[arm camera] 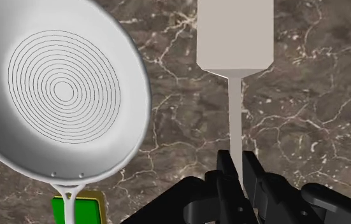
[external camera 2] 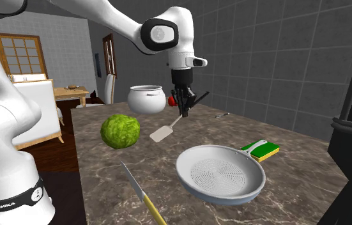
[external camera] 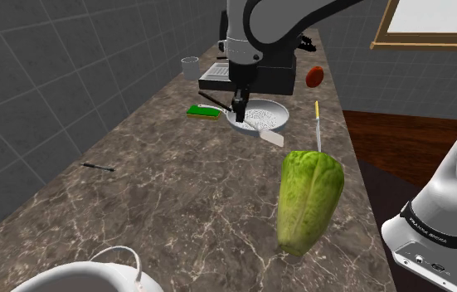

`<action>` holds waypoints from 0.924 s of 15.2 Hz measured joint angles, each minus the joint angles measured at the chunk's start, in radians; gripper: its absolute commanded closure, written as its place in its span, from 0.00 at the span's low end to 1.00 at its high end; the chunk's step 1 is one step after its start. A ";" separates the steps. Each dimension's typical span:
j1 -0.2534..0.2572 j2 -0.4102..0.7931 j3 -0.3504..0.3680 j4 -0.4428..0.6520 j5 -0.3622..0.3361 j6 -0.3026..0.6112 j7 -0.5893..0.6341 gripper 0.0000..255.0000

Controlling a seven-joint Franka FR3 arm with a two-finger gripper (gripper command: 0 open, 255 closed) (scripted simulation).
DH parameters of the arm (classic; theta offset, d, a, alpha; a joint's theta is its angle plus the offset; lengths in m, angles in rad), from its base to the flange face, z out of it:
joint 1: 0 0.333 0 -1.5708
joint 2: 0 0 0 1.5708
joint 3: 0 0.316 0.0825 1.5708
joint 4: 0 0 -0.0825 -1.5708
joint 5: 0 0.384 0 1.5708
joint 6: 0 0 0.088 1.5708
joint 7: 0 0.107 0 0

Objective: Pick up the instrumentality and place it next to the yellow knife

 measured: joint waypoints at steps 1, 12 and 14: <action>-0.007 -0.007 -0.010 -0.015 0.003 0.008 -0.019 1.00; -0.013 0.044 -0.015 -0.104 -0.008 0.146 -0.030 1.00; -0.013 0.058 -0.014 -0.117 -0.011 0.172 -0.027 1.00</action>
